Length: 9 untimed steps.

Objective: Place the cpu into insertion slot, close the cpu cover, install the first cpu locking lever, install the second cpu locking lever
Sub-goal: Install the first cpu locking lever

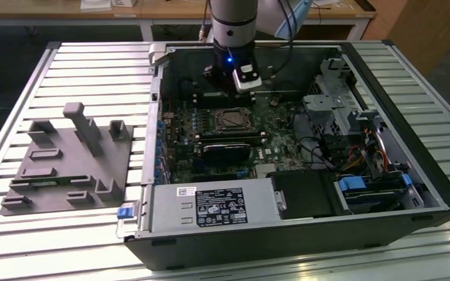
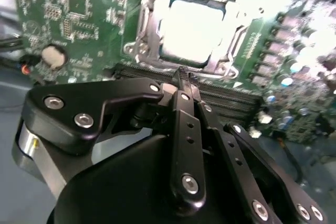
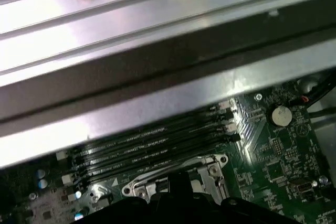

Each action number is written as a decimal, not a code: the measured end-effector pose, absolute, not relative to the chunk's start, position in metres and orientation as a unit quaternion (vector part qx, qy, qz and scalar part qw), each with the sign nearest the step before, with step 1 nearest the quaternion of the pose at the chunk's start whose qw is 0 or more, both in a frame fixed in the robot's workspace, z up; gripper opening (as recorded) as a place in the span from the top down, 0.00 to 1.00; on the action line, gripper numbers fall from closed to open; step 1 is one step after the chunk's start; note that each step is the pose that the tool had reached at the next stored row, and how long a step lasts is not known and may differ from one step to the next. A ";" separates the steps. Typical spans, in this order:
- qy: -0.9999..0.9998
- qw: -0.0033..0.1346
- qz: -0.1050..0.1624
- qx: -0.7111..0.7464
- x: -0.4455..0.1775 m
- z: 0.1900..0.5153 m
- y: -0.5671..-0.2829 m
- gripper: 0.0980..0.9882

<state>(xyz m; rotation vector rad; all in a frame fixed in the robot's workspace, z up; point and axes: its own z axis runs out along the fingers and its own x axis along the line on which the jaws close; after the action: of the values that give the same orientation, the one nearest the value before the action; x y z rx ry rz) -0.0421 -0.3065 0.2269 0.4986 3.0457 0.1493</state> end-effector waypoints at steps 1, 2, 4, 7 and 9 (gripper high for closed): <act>0.985 0.024 0.047 0.161 -0.042 0.227 -0.309 0.99; 0.986 0.023 0.045 0.161 -0.042 0.227 -0.311 0.99; 0.986 0.022 0.042 0.162 -0.042 0.227 -0.316 0.99; 0.986 0.020 0.038 0.161 -0.042 0.227 -0.322 0.99; 0.986 0.019 0.033 0.161 -0.042 0.227 -0.326 0.99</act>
<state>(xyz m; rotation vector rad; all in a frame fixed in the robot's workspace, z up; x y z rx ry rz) -0.0420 -0.3265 0.2268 0.5011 3.0609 0.1039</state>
